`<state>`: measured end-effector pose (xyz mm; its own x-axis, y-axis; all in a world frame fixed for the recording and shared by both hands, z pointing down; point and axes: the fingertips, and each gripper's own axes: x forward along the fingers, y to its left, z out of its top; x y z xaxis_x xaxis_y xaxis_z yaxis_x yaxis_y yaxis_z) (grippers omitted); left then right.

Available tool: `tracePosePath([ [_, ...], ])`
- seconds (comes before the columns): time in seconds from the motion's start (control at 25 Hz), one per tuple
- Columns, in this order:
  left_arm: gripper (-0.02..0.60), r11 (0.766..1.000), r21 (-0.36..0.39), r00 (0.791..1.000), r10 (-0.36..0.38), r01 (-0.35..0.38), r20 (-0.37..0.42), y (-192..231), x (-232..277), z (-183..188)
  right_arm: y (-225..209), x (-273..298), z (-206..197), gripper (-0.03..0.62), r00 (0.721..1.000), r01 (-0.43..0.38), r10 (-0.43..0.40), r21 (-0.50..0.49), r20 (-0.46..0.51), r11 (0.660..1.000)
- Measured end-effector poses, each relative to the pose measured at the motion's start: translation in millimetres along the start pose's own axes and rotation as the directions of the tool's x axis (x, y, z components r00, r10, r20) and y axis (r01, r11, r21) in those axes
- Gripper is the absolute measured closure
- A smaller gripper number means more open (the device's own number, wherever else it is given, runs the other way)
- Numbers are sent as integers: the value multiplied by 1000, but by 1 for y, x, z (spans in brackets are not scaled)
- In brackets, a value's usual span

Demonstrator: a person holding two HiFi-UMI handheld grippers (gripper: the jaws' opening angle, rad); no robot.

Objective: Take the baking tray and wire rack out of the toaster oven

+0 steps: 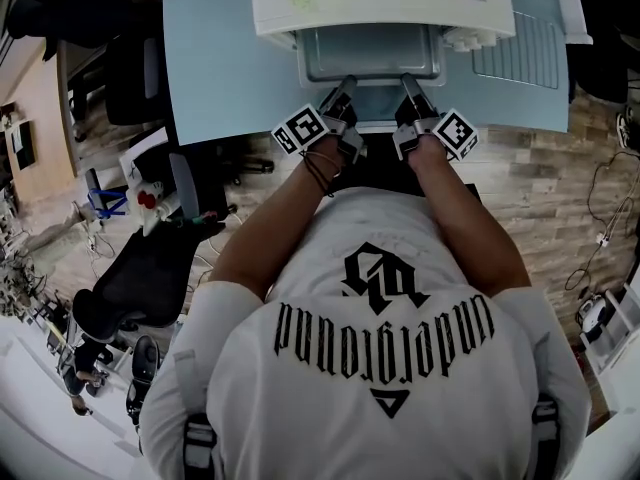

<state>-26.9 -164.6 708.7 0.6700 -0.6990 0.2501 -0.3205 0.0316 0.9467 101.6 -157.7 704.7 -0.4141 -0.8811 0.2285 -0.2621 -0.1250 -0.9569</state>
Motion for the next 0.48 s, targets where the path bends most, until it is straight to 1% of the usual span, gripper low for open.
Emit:
tracePosePath([
  [0.24, 492, 1000, 5, 999, 5, -5, -31, 3, -10, -11, -3, -12, -6, 514, 1000, 11, -11, -9, 13, 1000],
  [0.48, 492, 1000, 20, 998, -6, 7, -68, 2, -27, -24, -2, -31, -19, 514, 1000, 10, -10, -14, 24, 1000],
])
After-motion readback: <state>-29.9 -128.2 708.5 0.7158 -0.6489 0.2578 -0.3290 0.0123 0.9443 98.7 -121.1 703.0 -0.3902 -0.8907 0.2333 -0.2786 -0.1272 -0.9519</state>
